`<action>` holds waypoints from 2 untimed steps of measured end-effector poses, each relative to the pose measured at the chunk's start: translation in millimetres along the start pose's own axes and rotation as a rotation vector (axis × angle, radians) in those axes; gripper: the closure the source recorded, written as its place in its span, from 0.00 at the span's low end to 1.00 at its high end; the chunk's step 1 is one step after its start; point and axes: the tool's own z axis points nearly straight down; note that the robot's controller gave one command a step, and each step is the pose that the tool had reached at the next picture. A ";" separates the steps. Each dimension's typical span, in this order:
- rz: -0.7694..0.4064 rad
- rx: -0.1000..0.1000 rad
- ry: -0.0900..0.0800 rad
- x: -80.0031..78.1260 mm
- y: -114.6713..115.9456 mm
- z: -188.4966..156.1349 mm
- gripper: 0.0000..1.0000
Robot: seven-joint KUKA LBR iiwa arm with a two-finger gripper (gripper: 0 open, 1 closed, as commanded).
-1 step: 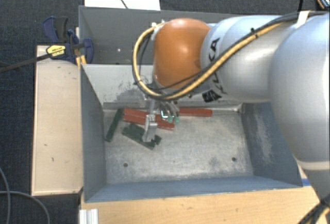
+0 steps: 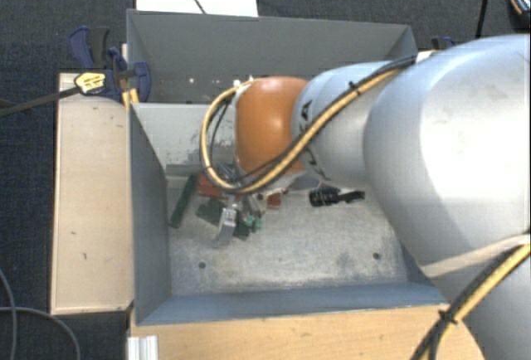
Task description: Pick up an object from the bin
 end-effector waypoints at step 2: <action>0.462 -0.005 -0.008 -1.1 -3.3 -34.5 0.00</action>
Offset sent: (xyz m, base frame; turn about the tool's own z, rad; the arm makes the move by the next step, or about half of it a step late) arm -0.0105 0.0141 0.0321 0.2155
